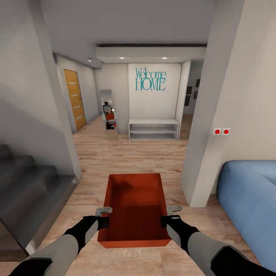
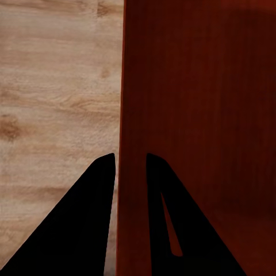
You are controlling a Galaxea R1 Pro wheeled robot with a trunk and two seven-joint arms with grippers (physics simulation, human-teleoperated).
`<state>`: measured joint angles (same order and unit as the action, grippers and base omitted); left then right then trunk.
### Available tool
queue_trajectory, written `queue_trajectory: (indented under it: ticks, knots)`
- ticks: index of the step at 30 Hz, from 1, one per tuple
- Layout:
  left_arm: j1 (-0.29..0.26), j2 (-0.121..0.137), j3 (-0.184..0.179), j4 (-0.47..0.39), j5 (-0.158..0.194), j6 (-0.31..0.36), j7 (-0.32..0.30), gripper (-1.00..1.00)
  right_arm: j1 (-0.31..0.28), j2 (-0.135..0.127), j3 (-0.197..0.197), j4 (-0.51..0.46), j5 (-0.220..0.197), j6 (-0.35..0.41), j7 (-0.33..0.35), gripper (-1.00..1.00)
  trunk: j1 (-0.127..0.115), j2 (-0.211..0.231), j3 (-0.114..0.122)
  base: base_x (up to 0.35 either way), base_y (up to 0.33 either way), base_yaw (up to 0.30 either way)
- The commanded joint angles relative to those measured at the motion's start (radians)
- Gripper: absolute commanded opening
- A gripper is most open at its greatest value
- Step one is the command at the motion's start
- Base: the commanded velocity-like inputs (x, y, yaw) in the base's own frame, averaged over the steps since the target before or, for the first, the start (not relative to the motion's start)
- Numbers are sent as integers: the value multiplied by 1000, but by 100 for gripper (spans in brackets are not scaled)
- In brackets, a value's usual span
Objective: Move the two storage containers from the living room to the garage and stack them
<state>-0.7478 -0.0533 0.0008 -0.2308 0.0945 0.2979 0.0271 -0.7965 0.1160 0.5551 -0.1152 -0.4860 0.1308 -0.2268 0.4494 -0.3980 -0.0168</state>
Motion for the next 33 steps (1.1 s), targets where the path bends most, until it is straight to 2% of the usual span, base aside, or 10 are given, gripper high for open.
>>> queue_trajectory:
  ticks: [1,9,22,33]
  knots:
    - [-1,0,4,-5,-25,6,10,-100,0,7,45,-1,-34,7,-5,-100,1,-2,-2,0,0,1]
    - [-1,1,5,-4,-24,5,8,-100,0,7,45,0,-34,7,-5,-100,1,-2,-2,66,0,0]
    - [-1,4,7,-4,-22,5,8,-100,0,7,45,-1,-35,7,-5,-100,1,-2,-2,309,0,2]
    - [-1,4,7,-2,-22,5,8,-100,0,7,45,0,-35,7,-5,-100,1,-2,-2,322,0,163]
